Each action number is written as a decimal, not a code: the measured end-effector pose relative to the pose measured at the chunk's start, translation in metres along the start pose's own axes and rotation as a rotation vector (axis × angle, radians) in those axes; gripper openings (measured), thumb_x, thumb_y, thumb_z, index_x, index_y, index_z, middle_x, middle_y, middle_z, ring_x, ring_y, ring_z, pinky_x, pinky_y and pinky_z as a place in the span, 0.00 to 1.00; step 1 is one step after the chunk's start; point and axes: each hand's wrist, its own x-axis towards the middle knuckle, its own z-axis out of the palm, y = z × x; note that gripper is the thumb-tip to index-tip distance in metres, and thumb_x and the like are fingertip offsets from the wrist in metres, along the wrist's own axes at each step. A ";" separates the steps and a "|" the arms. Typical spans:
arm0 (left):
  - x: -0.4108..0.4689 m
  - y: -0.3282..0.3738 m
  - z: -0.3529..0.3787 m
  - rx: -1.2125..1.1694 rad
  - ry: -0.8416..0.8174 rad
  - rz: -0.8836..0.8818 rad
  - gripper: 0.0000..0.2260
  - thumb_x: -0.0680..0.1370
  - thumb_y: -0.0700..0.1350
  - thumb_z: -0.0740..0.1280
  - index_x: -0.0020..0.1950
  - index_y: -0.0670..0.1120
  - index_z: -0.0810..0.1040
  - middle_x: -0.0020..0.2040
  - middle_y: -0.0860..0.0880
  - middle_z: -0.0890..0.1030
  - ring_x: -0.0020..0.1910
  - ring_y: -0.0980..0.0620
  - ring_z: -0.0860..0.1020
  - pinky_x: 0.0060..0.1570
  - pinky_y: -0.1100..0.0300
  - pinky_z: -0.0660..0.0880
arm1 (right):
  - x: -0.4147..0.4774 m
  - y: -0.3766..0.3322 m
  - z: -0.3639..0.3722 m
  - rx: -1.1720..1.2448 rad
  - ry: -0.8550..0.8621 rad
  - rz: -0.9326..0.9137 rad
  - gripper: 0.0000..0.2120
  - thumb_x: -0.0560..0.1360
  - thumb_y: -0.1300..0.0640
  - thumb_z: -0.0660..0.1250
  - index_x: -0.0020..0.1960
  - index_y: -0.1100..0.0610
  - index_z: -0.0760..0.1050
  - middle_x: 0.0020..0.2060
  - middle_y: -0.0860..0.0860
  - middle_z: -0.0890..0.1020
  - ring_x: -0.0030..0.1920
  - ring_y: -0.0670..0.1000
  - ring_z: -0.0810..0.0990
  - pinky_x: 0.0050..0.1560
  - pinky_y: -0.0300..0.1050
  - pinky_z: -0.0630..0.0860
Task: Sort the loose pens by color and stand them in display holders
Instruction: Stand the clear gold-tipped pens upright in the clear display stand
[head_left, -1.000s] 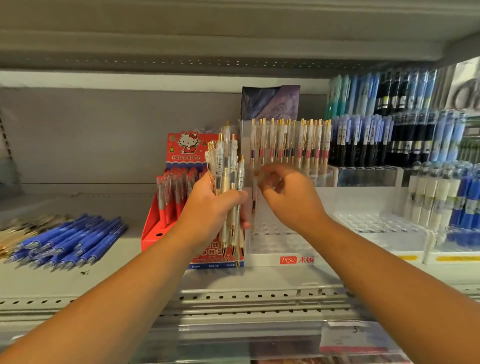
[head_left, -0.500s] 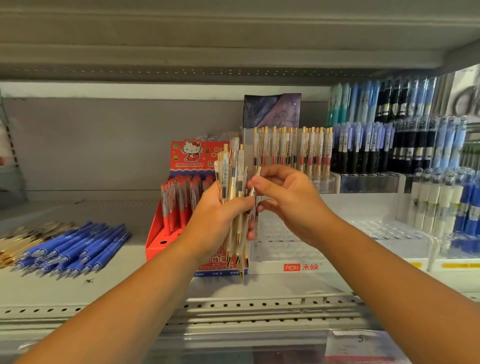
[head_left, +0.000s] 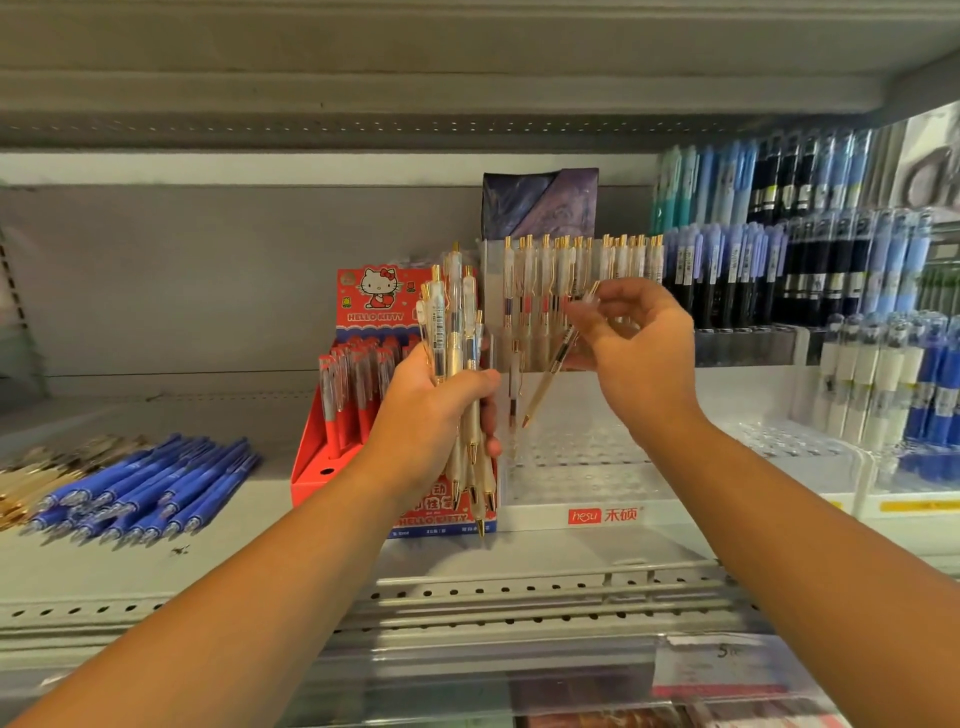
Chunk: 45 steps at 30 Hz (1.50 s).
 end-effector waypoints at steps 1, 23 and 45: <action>0.000 0.000 0.000 -0.002 0.001 -0.002 0.06 0.79 0.37 0.64 0.52 0.47 0.74 0.30 0.43 0.76 0.27 0.45 0.75 0.27 0.56 0.74 | 0.000 0.002 0.000 -0.041 -0.002 -0.019 0.11 0.72 0.56 0.75 0.47 0.47 0.74 0.44 0.50 0.81 0.46 0.54 0.83 0.42 0.55 0.83; 0.000 0.000 0.003 -0.023 -0.050 -0.010 0.15 0.78 0.35 0.65 0.62 0.48 0.70 0.33 0.46 0.78 0.28 0.45 0.75 0.29 0.54 0.75 | -0.003 0.026 0.011 -0.573 -0.309 -0.128 0.10 0.75 0.55 0.71 0.56 0.54 0.83 0.41 0.42 0.81 0.41 0.43 0.79 0.49 0.45 0.79; 0.000 -0.003 0.003 -0.053 -0.066 0.017 0.19 0.74 0.40 0.65 0.63 0.51 0.68 0.33 0.46 0.79 0.27 0.46 0.76 0.27 0.55 0.75 | -0.027 -0.019 0.017 0.058 -0.652 0.144 0.16 0.74 0.67 0.71 0.56 0.49 0.77 0.47 0.46 0.85 0.51 0.43 0.83 0.49 0.35 0.79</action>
